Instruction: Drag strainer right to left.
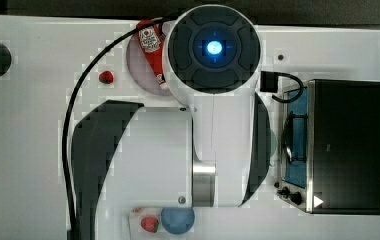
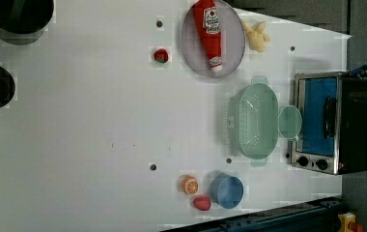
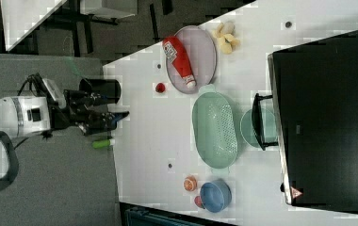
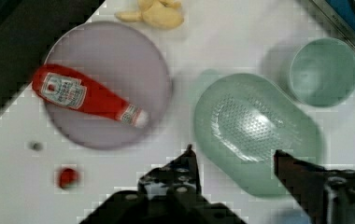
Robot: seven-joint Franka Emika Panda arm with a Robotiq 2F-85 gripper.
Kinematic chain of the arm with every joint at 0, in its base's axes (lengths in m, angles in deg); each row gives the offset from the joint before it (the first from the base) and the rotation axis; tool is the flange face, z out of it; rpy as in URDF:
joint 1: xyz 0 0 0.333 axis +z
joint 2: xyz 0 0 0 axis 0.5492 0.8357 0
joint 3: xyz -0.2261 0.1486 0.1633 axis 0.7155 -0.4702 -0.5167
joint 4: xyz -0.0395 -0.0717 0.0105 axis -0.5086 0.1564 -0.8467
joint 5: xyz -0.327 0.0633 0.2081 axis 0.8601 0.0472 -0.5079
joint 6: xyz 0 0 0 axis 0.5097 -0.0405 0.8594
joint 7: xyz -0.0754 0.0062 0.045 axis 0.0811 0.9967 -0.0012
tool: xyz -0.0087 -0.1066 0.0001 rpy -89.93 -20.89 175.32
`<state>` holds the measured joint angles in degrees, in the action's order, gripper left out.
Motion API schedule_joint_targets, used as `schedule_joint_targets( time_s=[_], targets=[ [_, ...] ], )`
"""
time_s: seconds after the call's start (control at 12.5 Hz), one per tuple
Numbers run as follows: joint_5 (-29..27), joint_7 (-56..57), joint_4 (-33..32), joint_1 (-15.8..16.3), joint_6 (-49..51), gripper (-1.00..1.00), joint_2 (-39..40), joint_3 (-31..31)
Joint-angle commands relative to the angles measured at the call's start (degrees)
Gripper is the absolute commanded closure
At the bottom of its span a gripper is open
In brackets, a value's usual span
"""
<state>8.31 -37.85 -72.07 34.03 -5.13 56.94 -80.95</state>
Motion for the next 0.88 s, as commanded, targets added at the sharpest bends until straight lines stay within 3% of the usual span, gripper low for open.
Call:
schedule_joint_targets(
  time_s=[0.08,0.24,0.48,0.88],
  targets=[
    [1.12,1.31,-15.76,-2.08,12.04,-0.6,-29.13,2.13],
    [1.12,1.29,-16.12,-2.08,12.02,-0.99,-29.0,2.1],
    [1.07,1.18,-20.15,-2.07,8.26,-1.0,-27.44,2.05],
    [1.07,-6.8,-32.22,-2.06,-11.61,-1.0,-19.72,1.95]
  ],
)
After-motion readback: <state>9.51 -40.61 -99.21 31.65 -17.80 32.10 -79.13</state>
